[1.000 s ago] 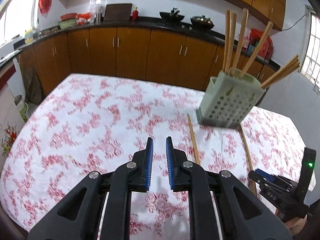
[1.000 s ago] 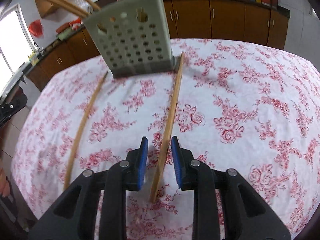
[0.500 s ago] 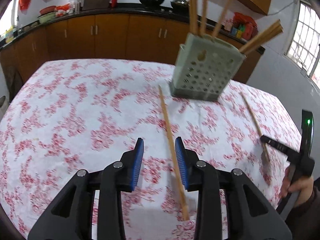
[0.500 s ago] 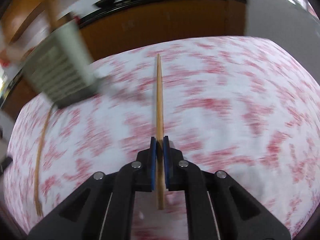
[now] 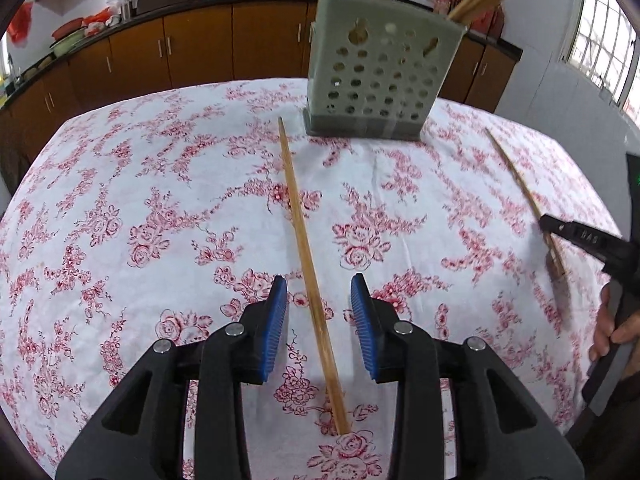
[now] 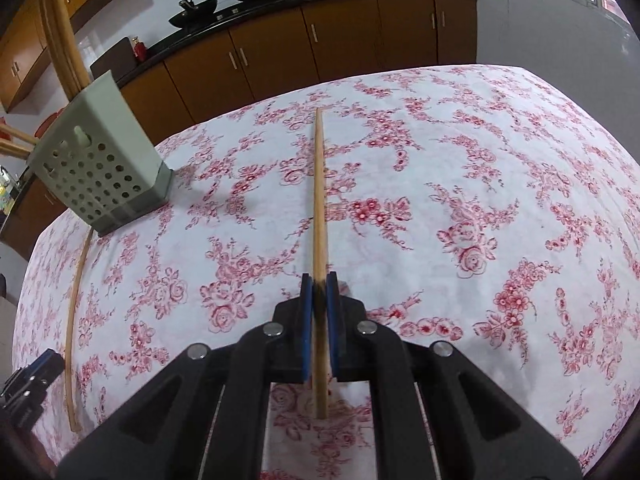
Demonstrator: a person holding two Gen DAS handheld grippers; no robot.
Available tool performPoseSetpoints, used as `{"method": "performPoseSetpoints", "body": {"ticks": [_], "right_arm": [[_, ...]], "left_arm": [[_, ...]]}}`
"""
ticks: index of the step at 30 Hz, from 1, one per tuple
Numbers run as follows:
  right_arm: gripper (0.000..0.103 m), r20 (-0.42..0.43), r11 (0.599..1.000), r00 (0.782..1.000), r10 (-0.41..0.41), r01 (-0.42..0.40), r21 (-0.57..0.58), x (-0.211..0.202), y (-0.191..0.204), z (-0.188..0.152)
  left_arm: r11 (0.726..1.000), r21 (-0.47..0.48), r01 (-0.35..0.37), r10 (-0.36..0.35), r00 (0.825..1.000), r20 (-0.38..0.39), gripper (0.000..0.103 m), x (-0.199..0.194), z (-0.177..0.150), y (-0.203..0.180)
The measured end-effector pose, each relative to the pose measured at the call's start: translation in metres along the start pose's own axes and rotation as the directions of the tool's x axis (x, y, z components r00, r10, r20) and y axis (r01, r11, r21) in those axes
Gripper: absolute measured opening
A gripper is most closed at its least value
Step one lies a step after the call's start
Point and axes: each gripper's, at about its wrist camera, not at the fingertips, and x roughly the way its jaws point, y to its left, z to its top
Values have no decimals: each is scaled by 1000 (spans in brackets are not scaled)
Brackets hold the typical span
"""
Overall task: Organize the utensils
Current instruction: 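Close the left tool on the last loose chopstick while the right tool grasps another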
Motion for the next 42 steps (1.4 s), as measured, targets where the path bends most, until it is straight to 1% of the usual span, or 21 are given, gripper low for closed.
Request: {"method": "performPoseSetpoints", "body": {"ticks": [2, 4, 6, 7, 8, 11, 15, 19, 22, 26, 28, 31, 33, 36, 38, 42], "right_arm": [[8, 0, 1000, 1000, 3, -3, -8, -1, 2, -1], [8, -3, 1000, 1000, 10, -10, -15, 0, 4, -2], [8, -9, 999, 1000, 26, -26, -26, 0, 8, -2], [8, -13, 999, 999, 35, -35, -33, 0, 10, -3], [8, -19, 997, 999, 50, -51, -49, 1, 15, -4], [8, -29, 992, 997, 70, -73, -105, 1, 29, -8], [8, -28, 981, 997, 72, -76, -178, 2, 46, -11], [8, -20, 975, 998, 59, -62, -216, 6, 55, -9], [8, -15, 973, 999, 51, -53, -223, 9, 57, -7], [8, 7, 966, 1000, 27, -25, -256, 9, 61, -10], [8, 7, 966, 1000, 26, -24, -256, 10, 61, -10], [8, 5, 969, 999, 34, -32, -246, 9, 60, -10], [8, 5, 969, 999, 34, -32, -244, 9, 59, -10], [8, 6, 968, 1000, 27, -25, -250, 10, 61, -10], [9, 6, 968, 1000, 29, -27, -249, 9, 60, -10], [9, 4, 969, 999, 33, -31, -246, 10, 60, -9]], "left_arm": [[1000, -5, -24, 23, 1000, -13, 34, 6, -2, -1], [999, -2, -47, 47, 999, 2, 33, 6, -3, -1], [996, -2, -86, 86, 996, 17, 18, 8, -2, 0], [996, -6, -91, 91, 996, 19, 15, 9, -1, 1], [995, -14, -97, 97, 995, 19, 9, 10, 1, 5], [992, -54, -117, 118, 993, 16, 8, 15, 12, 21], [977, -129, -169, 172, 985, 17, 8, 23, 28, 55], [981, -123, -152, 155, 988, 20, 8, 28, 36, 68], [983, -98, -154, 158, 987, 34, 9, 31, 37, 69], [985, -89, -146, 150, 988, 38, 13, 34, 38, 69], [986, -87, -141, 144, 989, 39, 15, 36, 39, 69], [988, -69, -136, 139, 990, 39, 22, 35, 37, 62], [990, -44, -136, 138, 990, 37, 31, 37, 37, 52], [986, -12, -166, 167, 985, 33, 36, 38, 38, 46], [986, -28, -163, 164, 986, 32, 39, 36, 38, 45], [988, -60, -141, 144, 989, 37, 39, 35, 37, 50]]}}
